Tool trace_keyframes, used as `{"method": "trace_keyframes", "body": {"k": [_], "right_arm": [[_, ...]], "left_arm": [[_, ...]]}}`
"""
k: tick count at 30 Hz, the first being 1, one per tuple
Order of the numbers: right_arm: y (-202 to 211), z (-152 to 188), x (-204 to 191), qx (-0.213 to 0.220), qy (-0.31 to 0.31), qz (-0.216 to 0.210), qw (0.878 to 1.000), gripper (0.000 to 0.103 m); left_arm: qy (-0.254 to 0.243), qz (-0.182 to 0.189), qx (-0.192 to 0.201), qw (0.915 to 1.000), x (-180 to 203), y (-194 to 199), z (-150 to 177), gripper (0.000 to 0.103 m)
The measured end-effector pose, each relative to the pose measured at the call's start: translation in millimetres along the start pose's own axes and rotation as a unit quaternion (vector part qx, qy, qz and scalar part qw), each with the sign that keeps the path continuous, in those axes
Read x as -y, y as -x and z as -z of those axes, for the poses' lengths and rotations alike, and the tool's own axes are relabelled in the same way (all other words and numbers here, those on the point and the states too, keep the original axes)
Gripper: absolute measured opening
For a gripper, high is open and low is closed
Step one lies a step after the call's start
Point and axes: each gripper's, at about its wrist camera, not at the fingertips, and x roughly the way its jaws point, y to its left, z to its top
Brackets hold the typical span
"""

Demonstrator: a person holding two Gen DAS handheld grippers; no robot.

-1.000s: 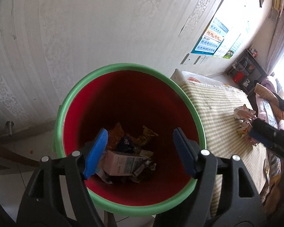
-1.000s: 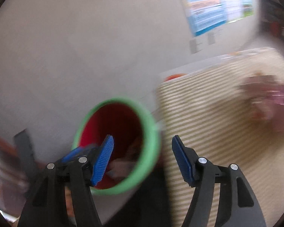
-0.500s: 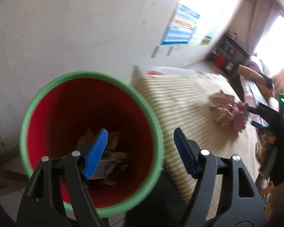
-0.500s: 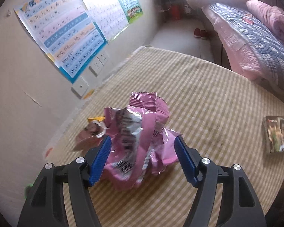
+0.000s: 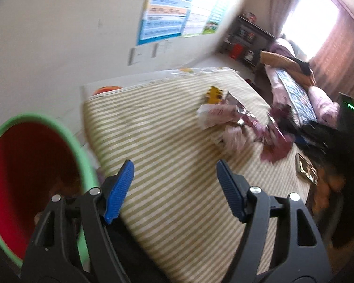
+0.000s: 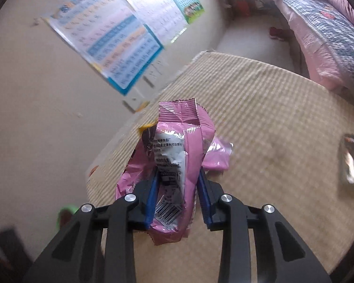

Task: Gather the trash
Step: 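Grasp the pink snack bag with the right gripper while the left grasps a pink-white wrapper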

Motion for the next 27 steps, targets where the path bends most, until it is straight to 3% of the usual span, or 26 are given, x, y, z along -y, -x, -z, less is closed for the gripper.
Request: {"method": "trace_keyframes", "body": {"k": [8, 13, 16, 19, 21, 27], "right_arm": [[42.3, 72.2, 25.1, -0.023, -0.034, 0.0, 0.999, 0.031], [45.3, 76.6, 36.9, -0.027, -0.046, 0.0, 0.999, 0.031], [49.4, 76.3, 33.1, -0.019, -0.032, -0.006, 0.999, 0.031], [50.4, 79.1, 34.4, -0.018, -0.031, -0.012, 0.999, 0.031], [51.2, 80.0, 35.8, -0.017, -0.033, -0.014, 0.999, 0.031], [52.3, 79.0, 36.8, -0.018, -0.035, -0.016, 0.999, 0.031]], "left_arm": [[-0.055, 0.027, -0.03, 0.9977, 49.7, -55.6, -17.9, 0.069], [-0.076, 0.025, -0.057, 0.9951, 76.5, -93.7, -24.3, 0.067], [-0.093, 0.012, -0.076, 0.9927, 88.1, -111.4, -23.4, 0.059], [-0.095, 0.006, -0.097, 0.9907, 89.9, -125.8, -21.0, 0.044], [-0.093, 0.004, -0.11, 0.9896, 88.6, -131.4, -16.6, 0.025], [-0.077, 0.015, -0.096, 0.9922, 77.4, -110.4, -7.4, 0.021]]}}
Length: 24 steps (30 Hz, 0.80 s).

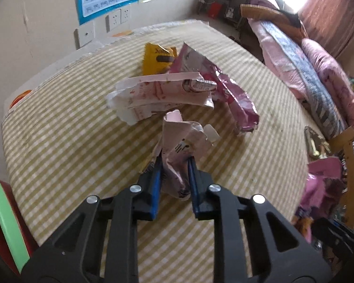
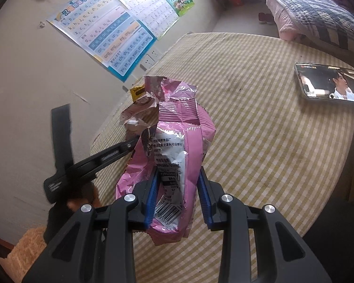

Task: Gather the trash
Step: 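Grasp the pink snack bag with the right gripper while the left grasps a pink-white wrapper, then carry the pink-white wrapper over the bin with the left gripper while the right holds the pink bag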

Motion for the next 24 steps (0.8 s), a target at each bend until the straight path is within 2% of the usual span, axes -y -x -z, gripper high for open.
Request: {"method": "trace_keyframes", "body": {"k": [6, 12, 24], "right_arm": [[-4.3, -0.3, -11.0, -0.007, 0.011, -0.003, 1.0, 0.031], [-8.1, 3.5, -29.7, -0.016, 0.031, -0.011, 0.999, 0.031], [-17.5, 12.6, -72.7, -0.034, 0.074, -0.019, 0.997, 0.031]], "left_arm": [[0.003, 0.008, 0.028, 0.9996, -4.4, 41.7, 21.8, 0.021], [0.037, 0.005, 0.049, 0.9981, -24.7, 80.9, 47.5, 0.021], [0.074, -0.01, 0.079, 0.9941, -56.8, 118.4, 68.8, 0.021]]}}
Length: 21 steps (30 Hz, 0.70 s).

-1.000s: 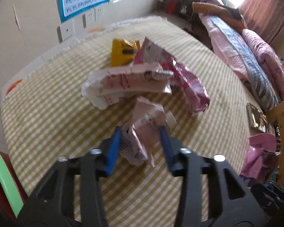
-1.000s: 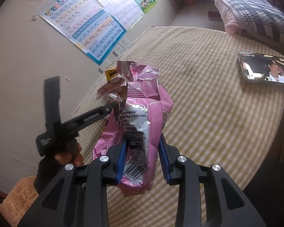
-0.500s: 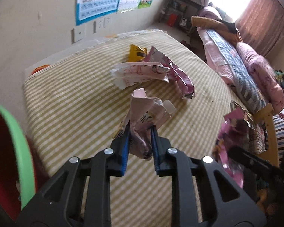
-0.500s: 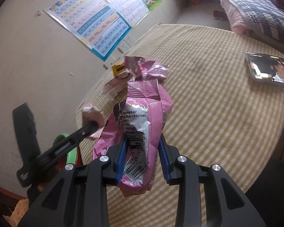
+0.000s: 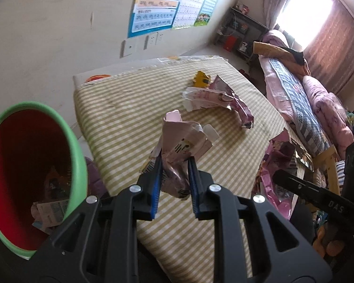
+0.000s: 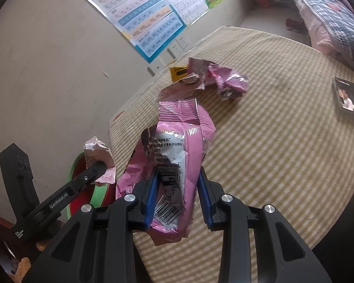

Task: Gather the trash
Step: 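Carry the pink-white wrapper over the bin with the left gripper while the right holds the pink bag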

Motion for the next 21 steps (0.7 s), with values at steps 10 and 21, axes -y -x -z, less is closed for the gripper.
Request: {"method": "trace_keyframes", "body": {"k": [10, 21], "right_arm": [[-18.8, 0.4, -41.1, -0.023, 0.043, -0.012, 0.999, 0.031], [-56.6, 4.2, -115.6, -0.054, 0.105, -0.058, 0.991, 0.032]], "left_arm": [[0.035, -0.02, 0.024, 0.9989, -38.8, 23.1, 2.9, 0.021], [0.105, -0.076, 0.047, 0.9905, -111.1, 53.1, 17.2, 0.021]]}}
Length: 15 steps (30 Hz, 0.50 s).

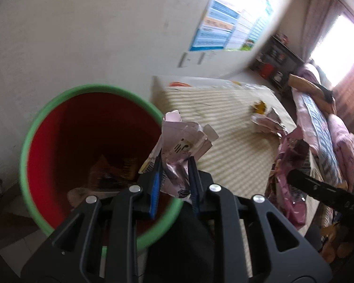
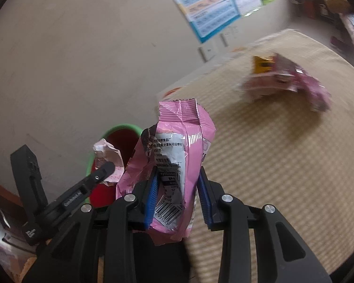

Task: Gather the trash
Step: 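Carry the pink-white wrapper over the bin with the left gripper while the right holds the pink bag, then open the left gripper to drop the pink-white wrapper into the bin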

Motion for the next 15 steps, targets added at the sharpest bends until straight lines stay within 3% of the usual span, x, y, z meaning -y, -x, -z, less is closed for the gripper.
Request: {"method": "trace_keyframes", "body": {"k": [13, 15], "right_arm": [[-74.4, -11.0, -81.6, -0.048, 0.07, -0.046, 0.995, 0.035], [-84.2, -14.5, -89.6, -0.05, 0.073, -0.053, 0.995, 0.038]], "left_arm": [[0.06, -0.07, 0.018, 0.9956, -72.5, 15.8, 2.1, 0.021], [0.068, -0.078, 0.02, 0.9945, -80.2, 17.6, 2.7, 0.028]]}}
